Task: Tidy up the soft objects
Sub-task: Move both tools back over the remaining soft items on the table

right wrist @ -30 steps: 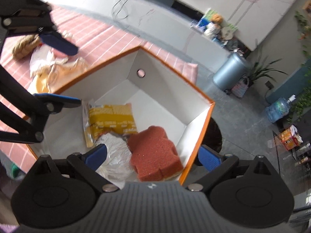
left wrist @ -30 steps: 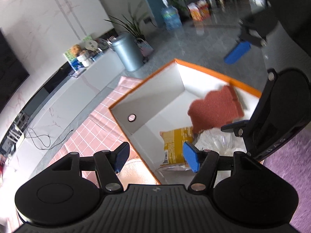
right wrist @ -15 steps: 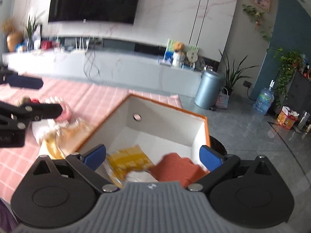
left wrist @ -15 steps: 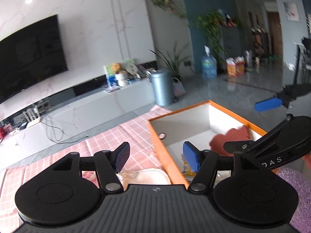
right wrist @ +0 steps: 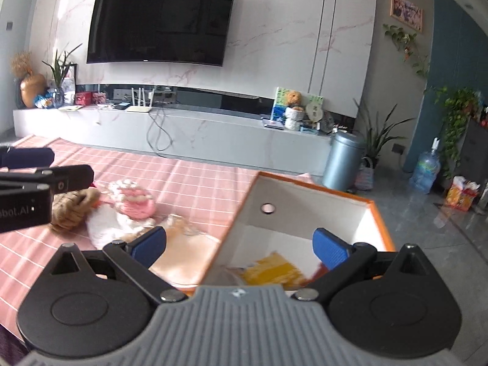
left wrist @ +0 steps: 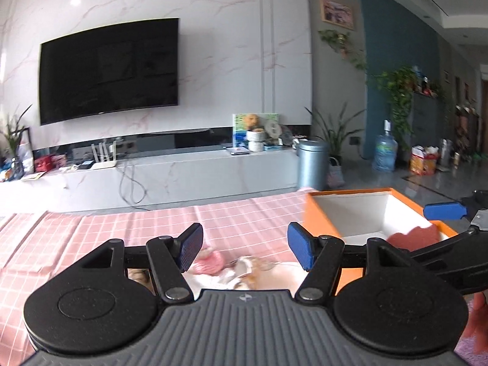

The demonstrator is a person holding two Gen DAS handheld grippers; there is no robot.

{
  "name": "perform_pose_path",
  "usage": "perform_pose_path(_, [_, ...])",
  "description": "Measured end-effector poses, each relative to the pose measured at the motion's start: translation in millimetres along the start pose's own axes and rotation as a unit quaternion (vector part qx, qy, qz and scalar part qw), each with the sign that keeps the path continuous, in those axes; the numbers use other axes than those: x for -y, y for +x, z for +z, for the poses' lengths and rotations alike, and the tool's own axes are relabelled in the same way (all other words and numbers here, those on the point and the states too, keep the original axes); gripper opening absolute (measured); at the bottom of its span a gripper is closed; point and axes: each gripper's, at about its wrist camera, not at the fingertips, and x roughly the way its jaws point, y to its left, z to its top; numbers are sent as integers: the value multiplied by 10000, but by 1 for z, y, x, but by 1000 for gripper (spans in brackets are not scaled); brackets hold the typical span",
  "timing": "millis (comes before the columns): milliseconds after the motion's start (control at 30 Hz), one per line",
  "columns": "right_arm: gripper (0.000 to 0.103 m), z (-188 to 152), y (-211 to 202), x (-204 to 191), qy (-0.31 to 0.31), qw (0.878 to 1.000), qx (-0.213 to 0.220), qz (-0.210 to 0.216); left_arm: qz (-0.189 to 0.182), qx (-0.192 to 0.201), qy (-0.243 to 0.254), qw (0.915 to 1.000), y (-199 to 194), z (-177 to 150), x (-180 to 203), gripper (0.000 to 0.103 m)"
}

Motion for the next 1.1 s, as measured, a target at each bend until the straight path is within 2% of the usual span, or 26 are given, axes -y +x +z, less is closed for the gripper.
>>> perform_pose_path(133, [100, 0, 11, -18, -36, 9998, -157, 146, 286, 1, -110, 9995, -3, -5, -19, 77])
perform_pose_path(200, [100, -1, 16, -30, -110, 9994, -229, 231, 335, -100, -200, 9992, -2, -6, -30, 80])
perform_pose_path(400, [100, -1, 34, -56, -485, 9973, -379, 413, 563, -380, -327, 9972, 2, -16, -56, 80])
perform_pose_path(600, [100, -2, 57, -72, -645, 9935, -688, 634, 464, -864, -727, 9925, 9, -36, -86, 77])
perform_pose_path(767, [99, 2, 80, -83, -592, 9920, -912, 643, 360, -1075, -1047, 9880, 18, -44, -99, 72])
perform_pose_path(867, [89, 1, 94, -88, -457, 9907, -1080, 685, 192, -1263, -1386, 9821, 31, -48, -104, 72])
perform_pose_path(933, [82, -2, 100, -92, -387, 9891, -1183, 782, 222, -1383, -1452, 9794, 41, -48, -105, 72])
perform_pose_path(1000, [82, -7, 105, -95, -340, 9869, -1244, 970, 200, -1498, -1359, 9791, 50, -50, -104, 68])
perform_pose_path(1100, [82, -18, 115, -99, -132, 9810, -1411, 1328, 183, -1754, -1391, 9744, 59, -56, -107, 67])
